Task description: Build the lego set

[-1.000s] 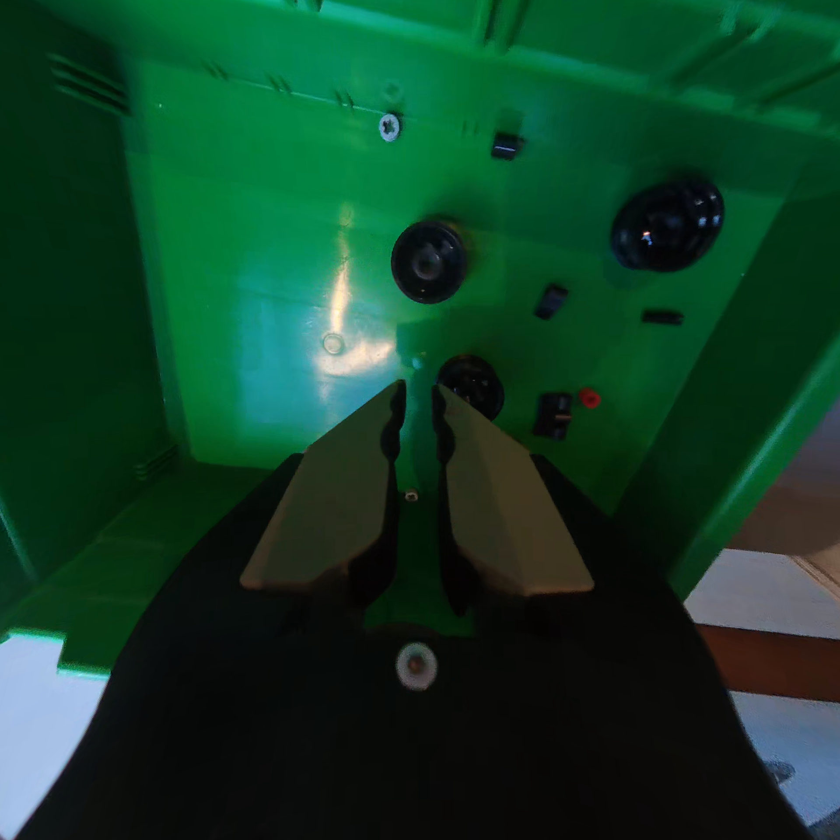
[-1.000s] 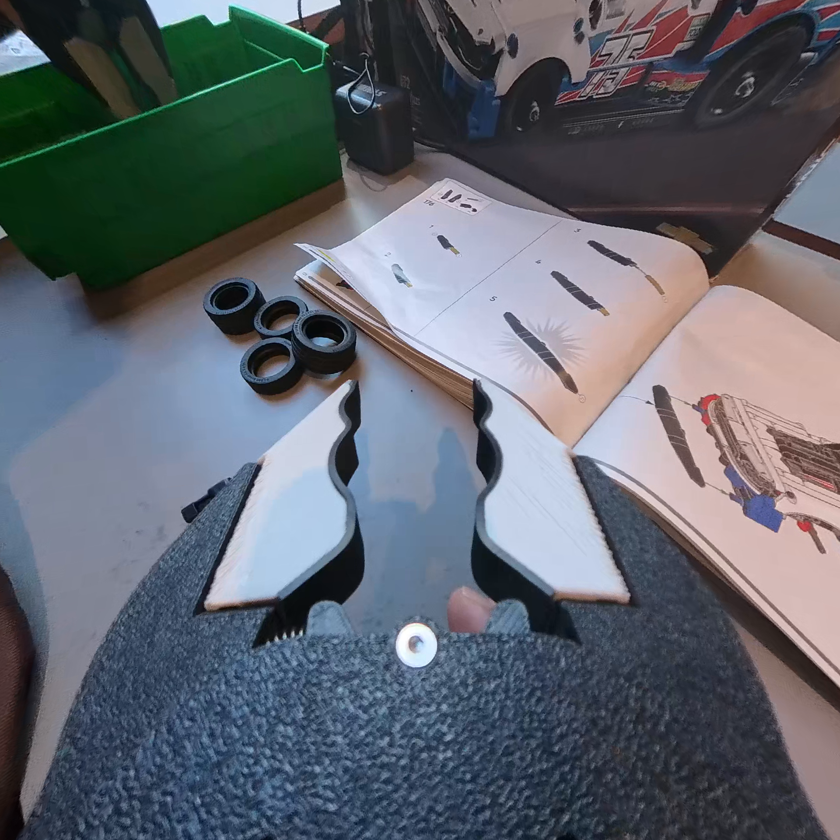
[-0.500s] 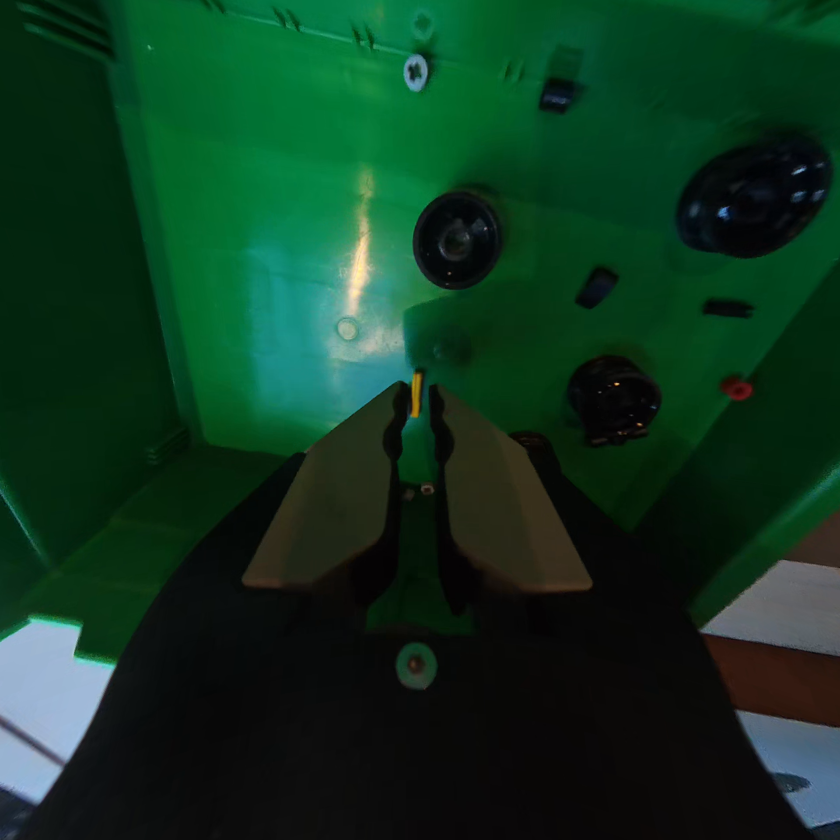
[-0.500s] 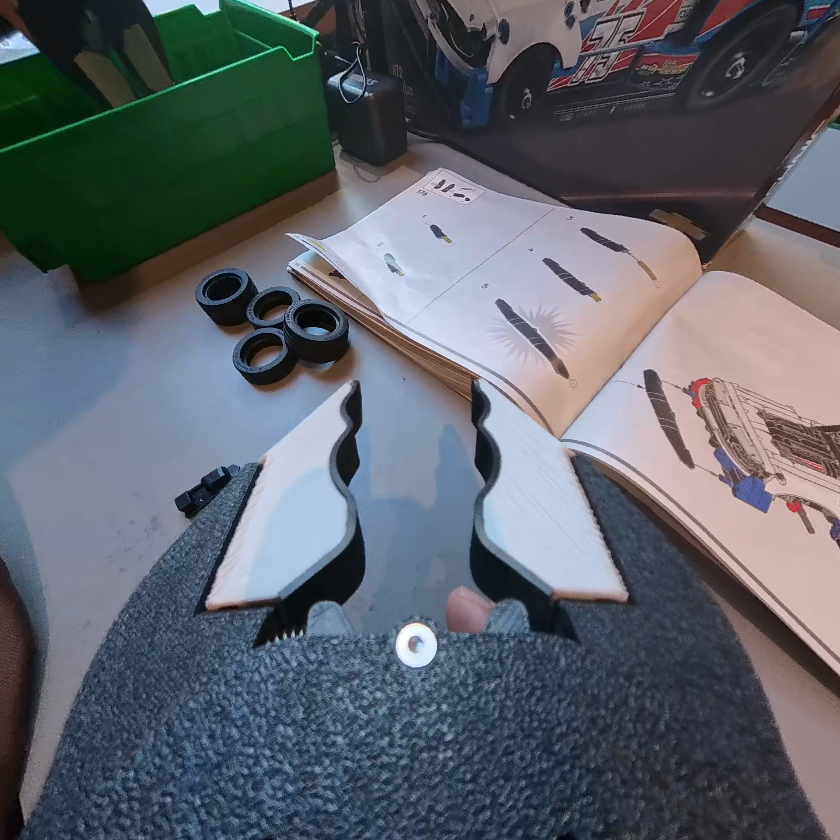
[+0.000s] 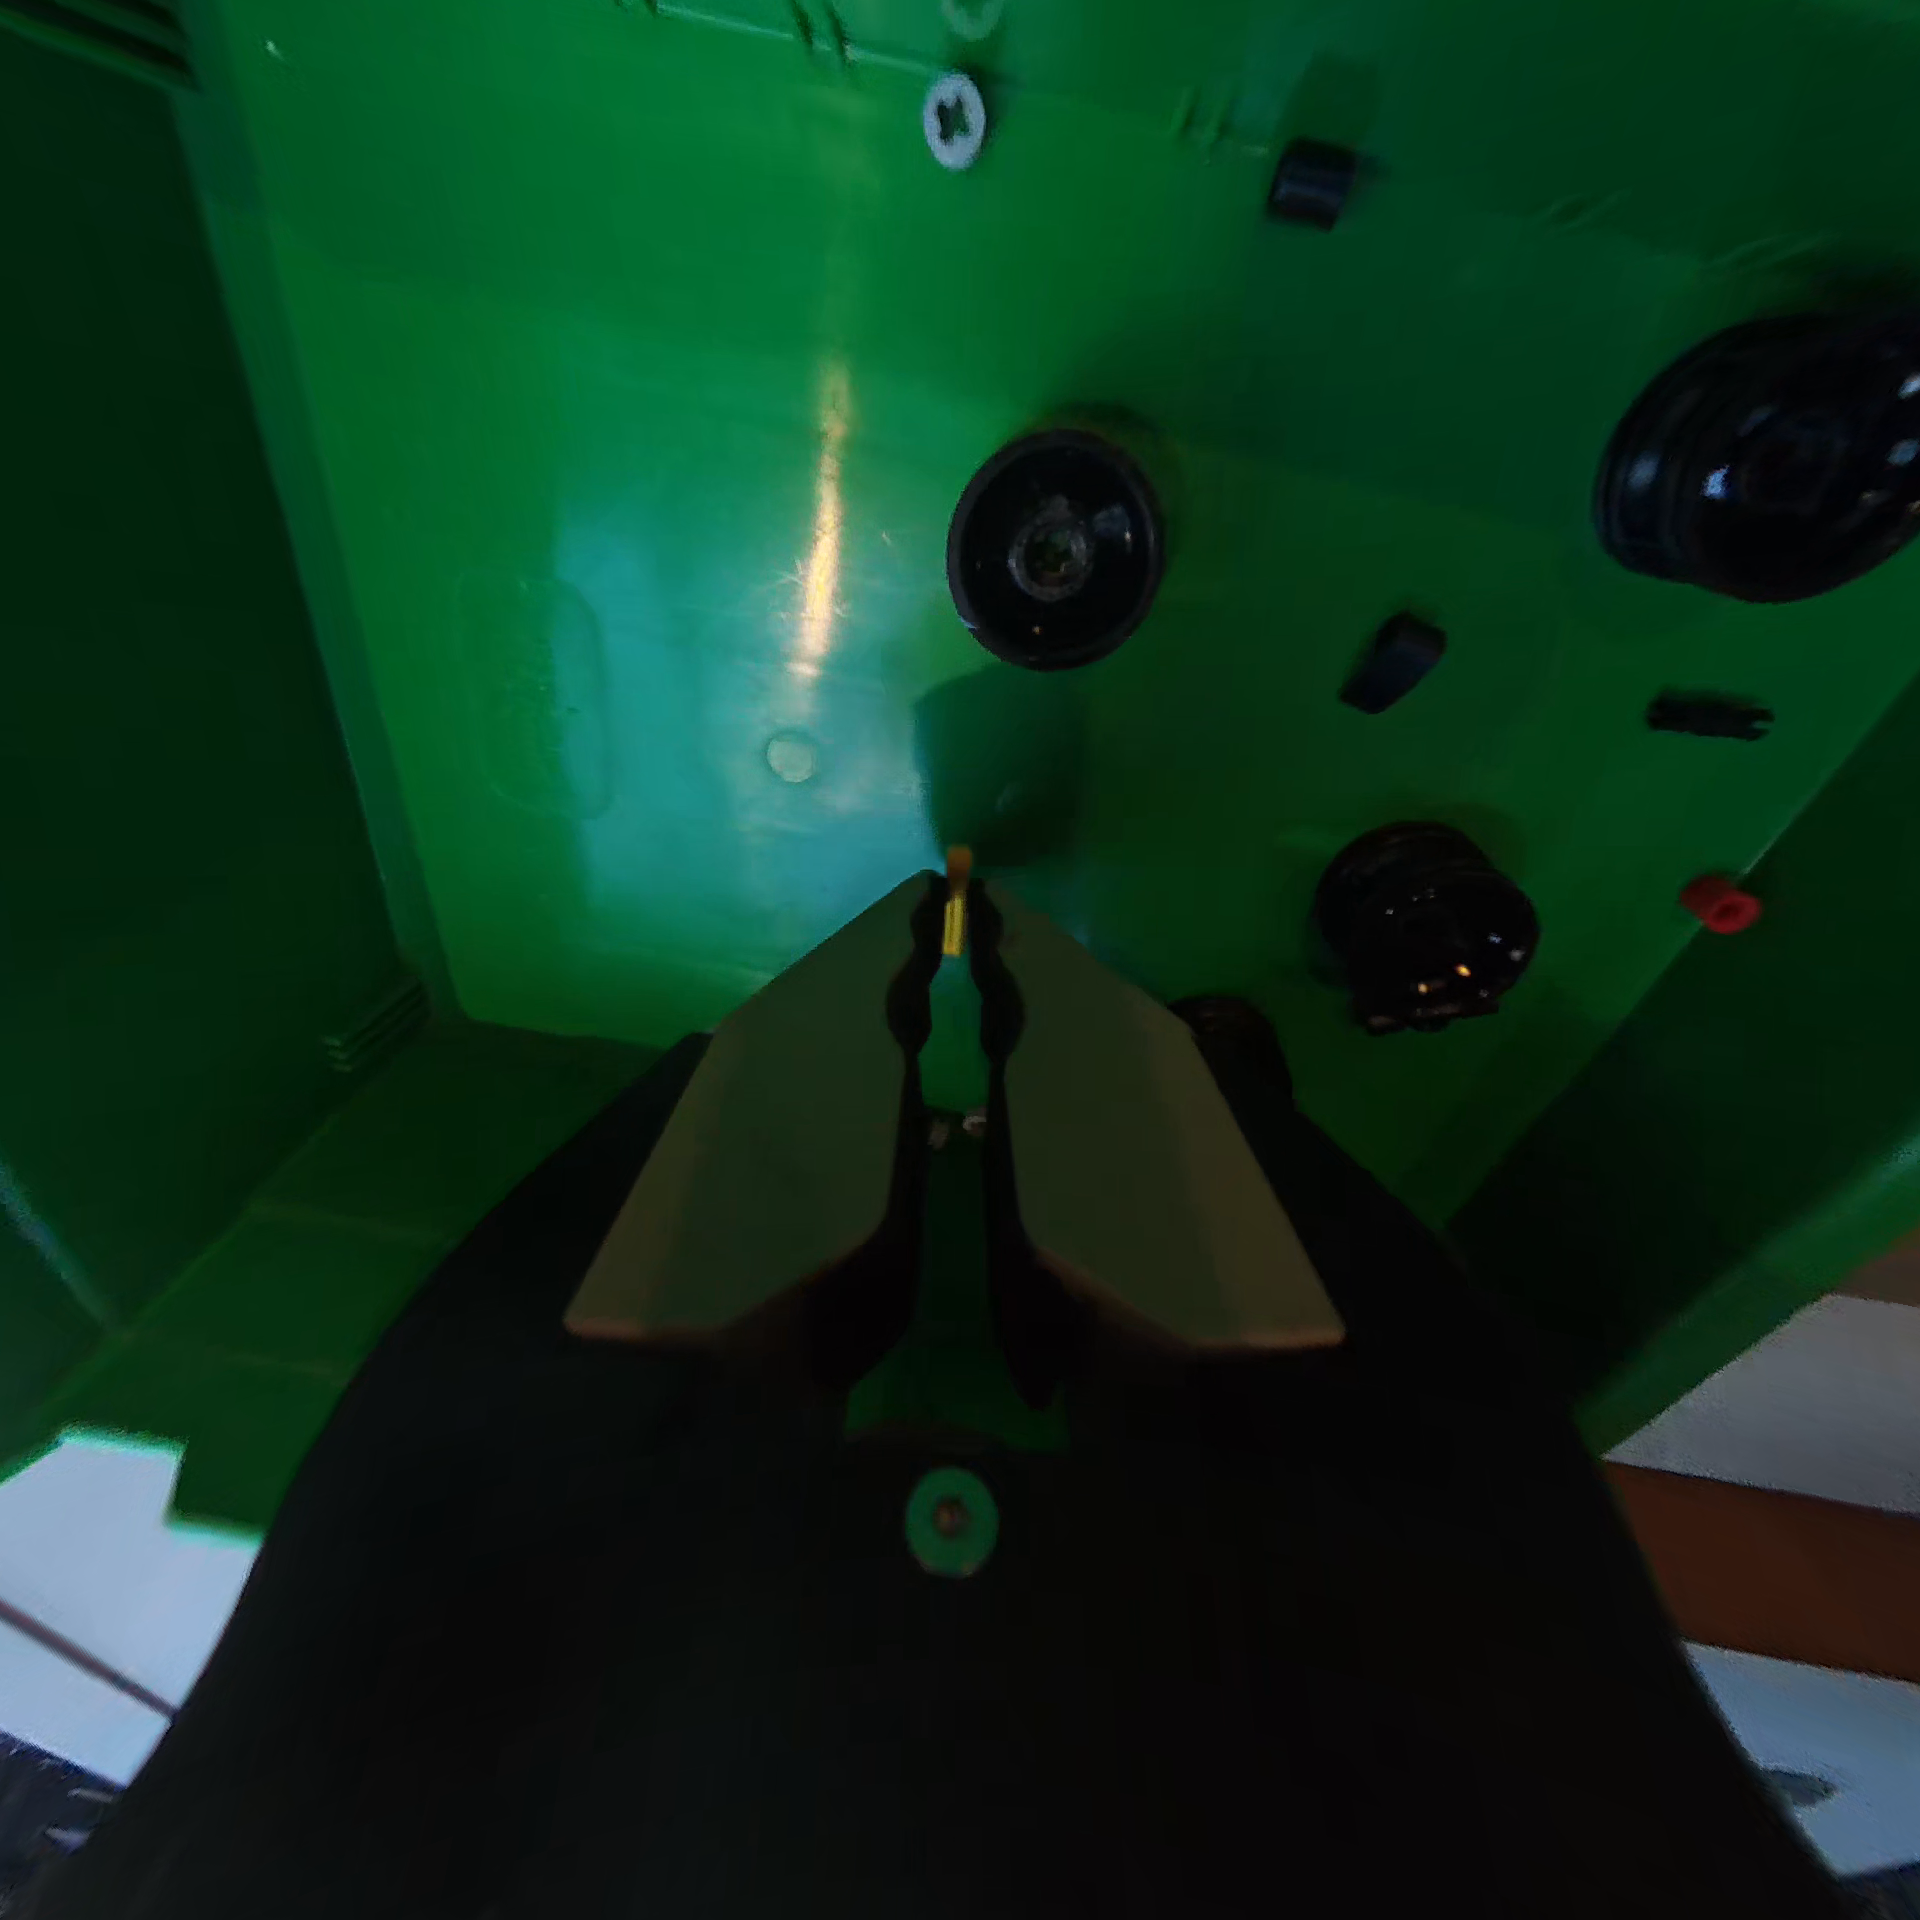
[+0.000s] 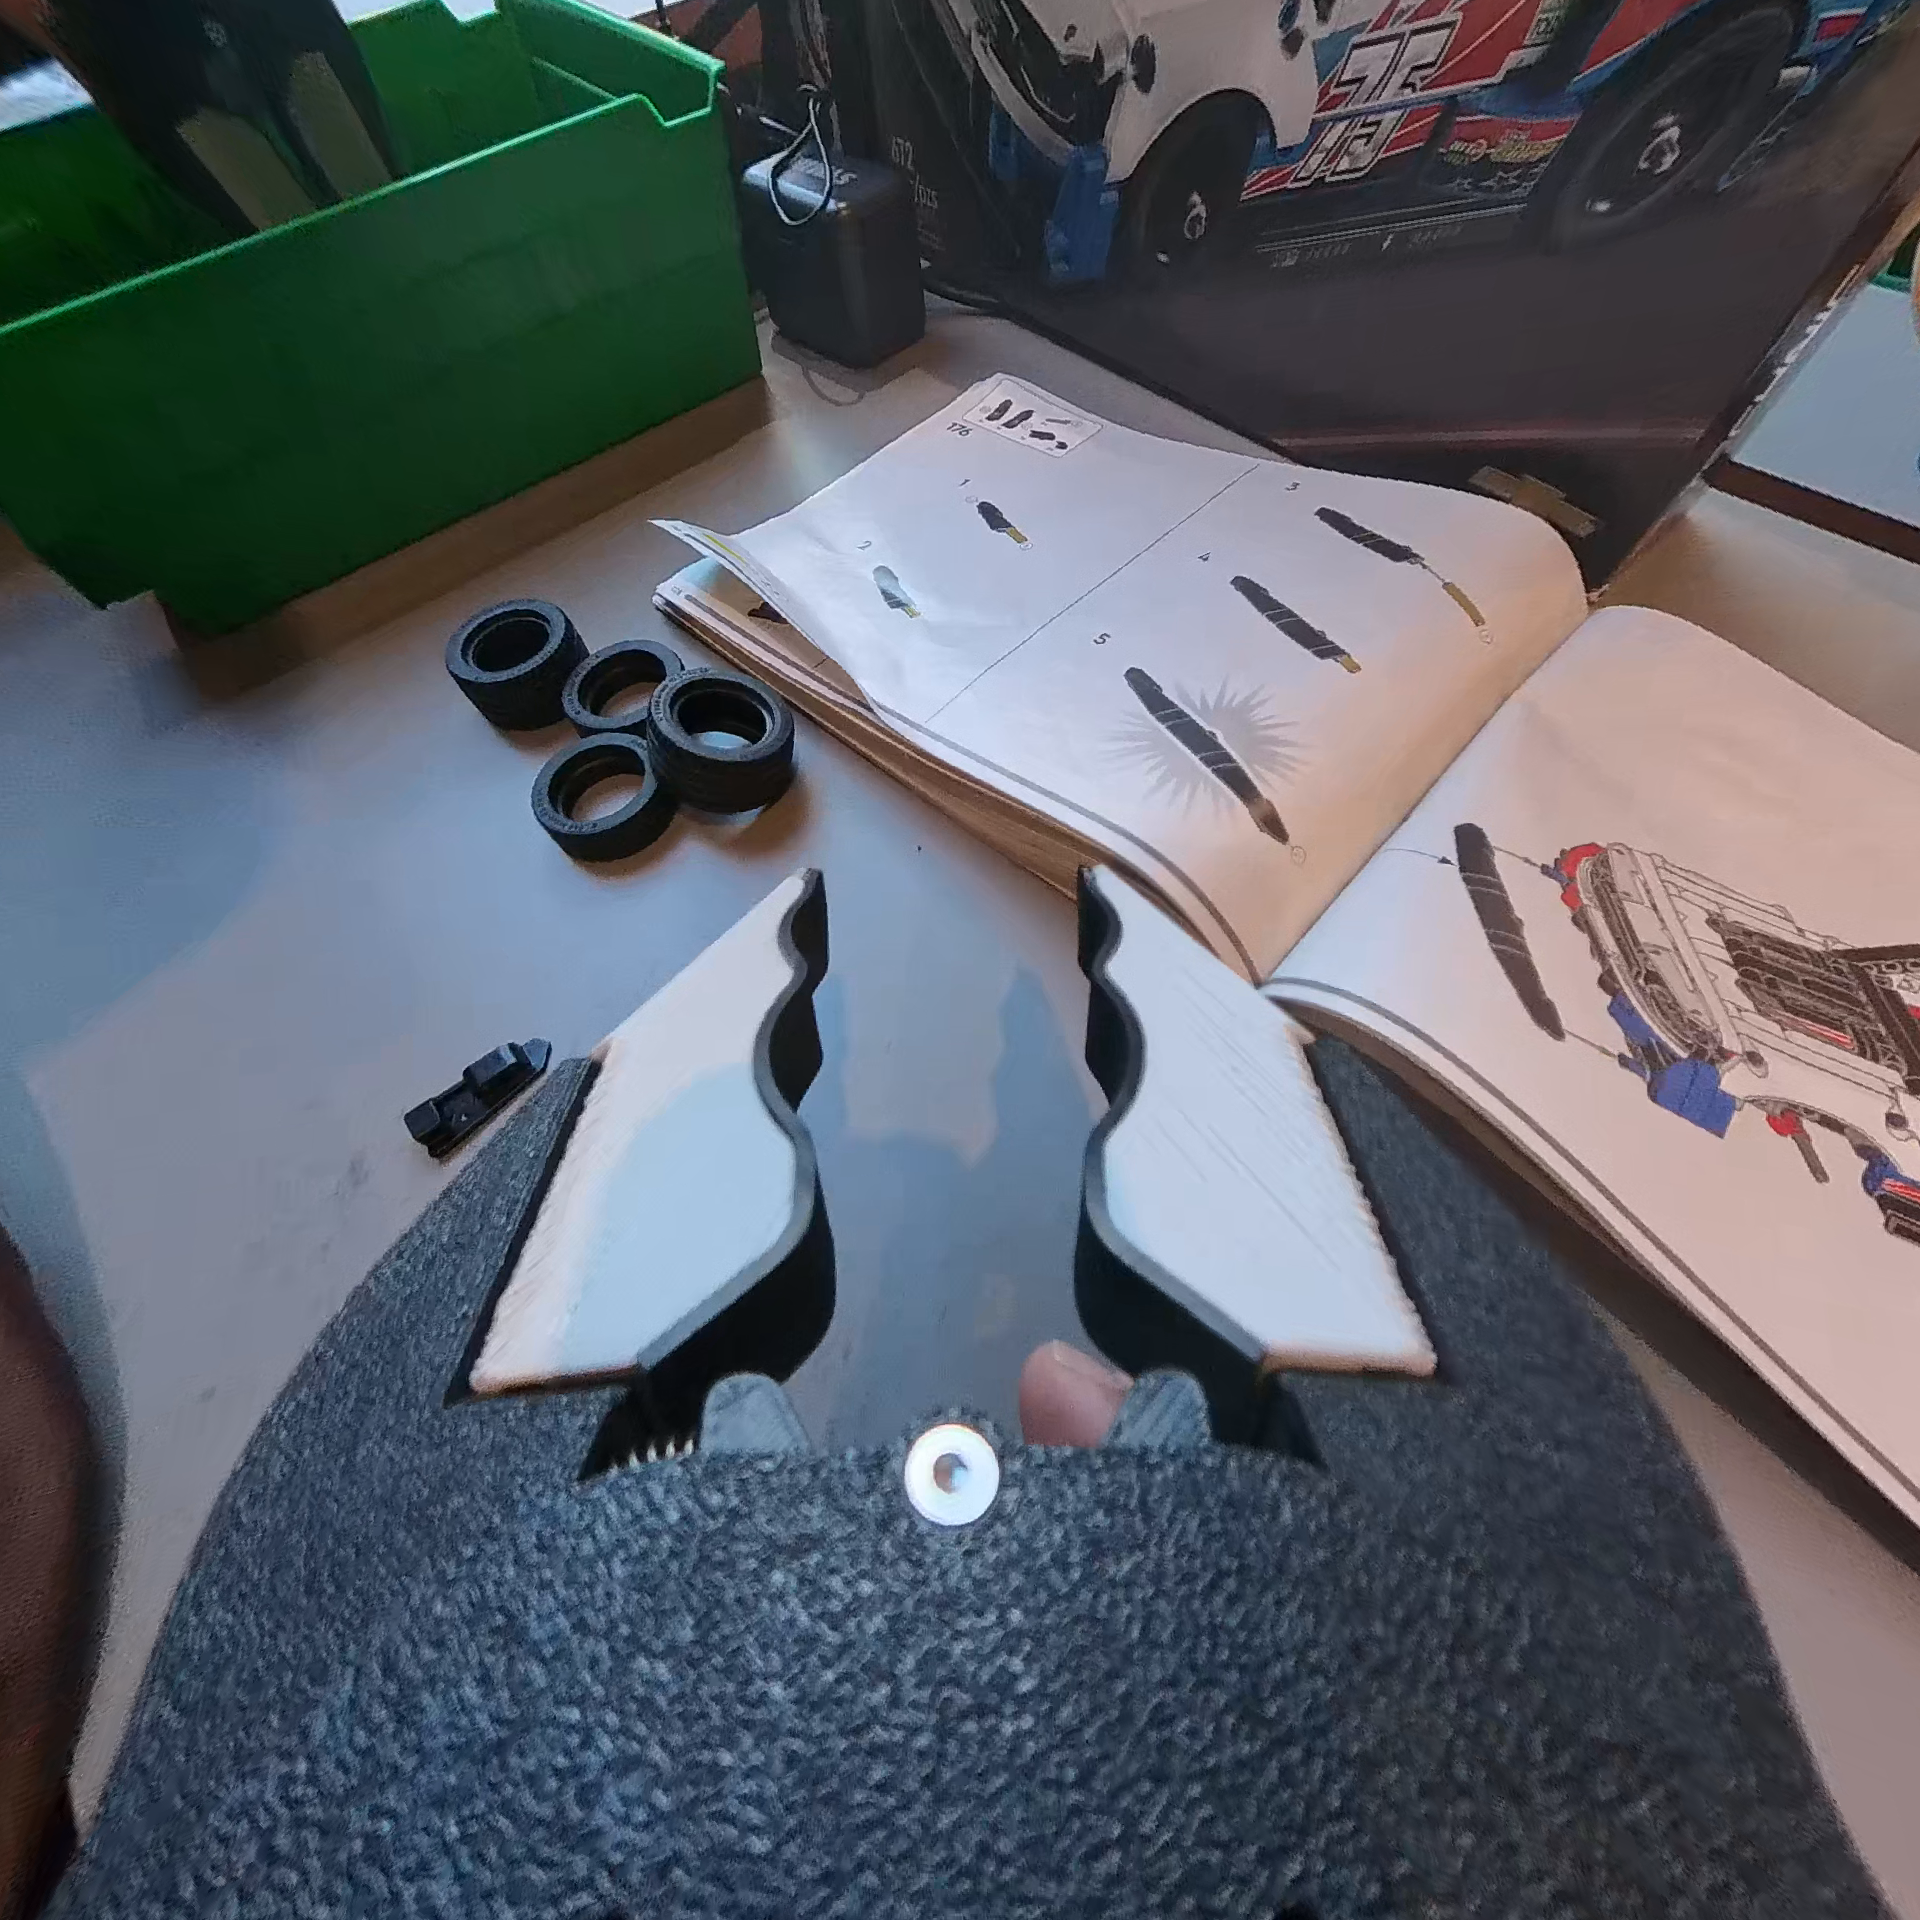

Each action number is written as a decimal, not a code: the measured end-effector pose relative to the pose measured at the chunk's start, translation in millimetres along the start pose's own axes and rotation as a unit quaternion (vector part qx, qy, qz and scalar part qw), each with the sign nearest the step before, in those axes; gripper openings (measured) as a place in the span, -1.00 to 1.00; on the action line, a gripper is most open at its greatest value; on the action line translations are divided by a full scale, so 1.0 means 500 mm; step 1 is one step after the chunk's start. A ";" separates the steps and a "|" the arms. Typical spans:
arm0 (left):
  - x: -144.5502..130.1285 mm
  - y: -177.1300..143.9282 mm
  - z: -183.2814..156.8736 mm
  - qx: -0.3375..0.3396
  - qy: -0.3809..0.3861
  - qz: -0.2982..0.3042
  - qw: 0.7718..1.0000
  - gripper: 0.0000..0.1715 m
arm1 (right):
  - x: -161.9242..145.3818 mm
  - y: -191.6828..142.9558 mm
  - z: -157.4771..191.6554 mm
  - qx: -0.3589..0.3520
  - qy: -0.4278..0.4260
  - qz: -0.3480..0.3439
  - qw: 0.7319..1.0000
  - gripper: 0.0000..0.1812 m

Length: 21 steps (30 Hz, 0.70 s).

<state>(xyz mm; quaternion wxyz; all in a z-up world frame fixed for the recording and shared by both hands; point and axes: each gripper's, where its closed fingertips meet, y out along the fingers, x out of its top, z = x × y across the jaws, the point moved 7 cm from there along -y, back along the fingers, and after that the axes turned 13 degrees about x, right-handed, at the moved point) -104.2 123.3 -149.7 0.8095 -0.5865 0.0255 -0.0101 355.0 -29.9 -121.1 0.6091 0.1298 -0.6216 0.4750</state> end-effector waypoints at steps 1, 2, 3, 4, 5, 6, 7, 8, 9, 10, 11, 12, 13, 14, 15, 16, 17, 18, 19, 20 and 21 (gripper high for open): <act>0.003 -0.013 0.004 0.014 -0.005 -0.010 1.000 -0.97 | -0.001 -0.005 0.003 0.000 0.000 0.000 1.000 -0.48; 0.008 -0.030 0.009 0.030 -0.012 -0.023 0.999 -0.97 | -0.003 -0.010 0.005 -0.001 -0.001 0.000 1.000 -0.48; 0.013 -0.052 0.015 0.045 -0.021 -0.040 0.998 -0.97 | -0.004 -0.017 0.008 -0.002 -0.002 -0.001 1.000 -0.48; 0.018 -0.079 0.022 0.064 -0.029 -0.059 0.996 -0.97 | -0.005 -0.025 0.012 -0.004 -0.003 -0.003 1.000 -0.48; 0.027 -0.109 0.028 0.087 -0.036 -0.080 0.992 -0.97 | -0.007 -0.034 0.016 -0.005 -0.004 -0.006 1.000 -0.48; 0.040 -0.143 0.033 0.108 -0.042 -0.106 0.988 -0.97 | -0.009 -0.043 0.020 -0.007 -0.006 -0.009 1.000 -0.48; 0.063 -0.181 0.035 0.129 -0.049 -0.138 0.981 -0.98 | -0.012 -0.052 0.024 -0.008 -0.009 -0.011 1.000 -0.49; 0.097 -0.221 0.031 0.143 -0.052 -0.174 0.973 -0.98 | -0.016 -0.060 0.027 -0.009 -0.011 -0.012 1.000 -0.50; 0.143 -0.258 0.019 0.147 -0.045 -0.212 0.965 -0.99 | -0.020 -0.067 0.029 -0.010 -0.012 -0.013 1.000 -0.51; 0.197 -0.289 -0.001 0.146 -0.028 -0.247 0.958 -0.99 | -0.023 -0.072 0.031 -0.008 -0.013 -0.012 1.000 -0.51; 0.258 -0.311 -0.023 0.141 -0.006 -0.273 0.952 -0.99 | -0.025 -0.077 0.034 -0.004 -0.015 -0.011 1.000 -0.51; 0.322 -0.322 -0.047 0.129 0.012 -0.291 0.948 -0.99 | -0.026 -0.082 0.037 -0.001 -0.016 -0.011 1.000 -0.51; 0.391 -0.323 -0.073 0.103 0.024 -0.309 0.945 -0.99 | -0.025 -0.087 0.041 0.002 -0.020 -0.013 1.000 -0.51; 0.461 -0.312 -0.102 0.065 0.027 -0.321 0.944 -0.99 | -0.024 -0.093 0.046 0.003 -0.025 -0.015 1.000 -0.51; 0.527 -0.291 -0.129 0.031 0.031 -0.315 0.948 -0.99 | -0.024 -0.099 0.051 0.003 -0.030 -0.019 0.999 -0.51; 0.586 -0.262 -0.150 0.020 0.033 -0.303 0.952 -0.99 | -0.023 -0.106 0.057 0.005 -0.034 -0.024 0.999 -0.51; 0.636 -0.227 -0.168 0.018 0.037 -0.290 0.956 -0.99 | -0.024 -0.114 0.062 0.006 -0.037 -0.030 0.999 -0.51; 0.674 -0.188 -0.187 0.008 0.041 -0.270 0.962 -0.99 | -0.026 -0.122 0.068 0.008 -0.039 -0.035 0.999 -0.51; 0.699 -0.144 -0.202 -0.003 0.045 -0.237 0.971 -0.98 | -0.029 -0.129 0.072 0.009 -0.040 -0.040 0.998 -0.51; 0.710 -0.100 -0.213 -0.004 0.053 -0.197 0.979 -0.98 | -0.033 -0.136 0.075 0.009 -0.041 -0.042 0.998 -0.51; 0.712 -0.067 -0.222 -0.007 0.066 -0.171 0.983 -0.96 | -0.036 -0.143 0.077 0.005 -0.043 -0.041 0.998 -0.51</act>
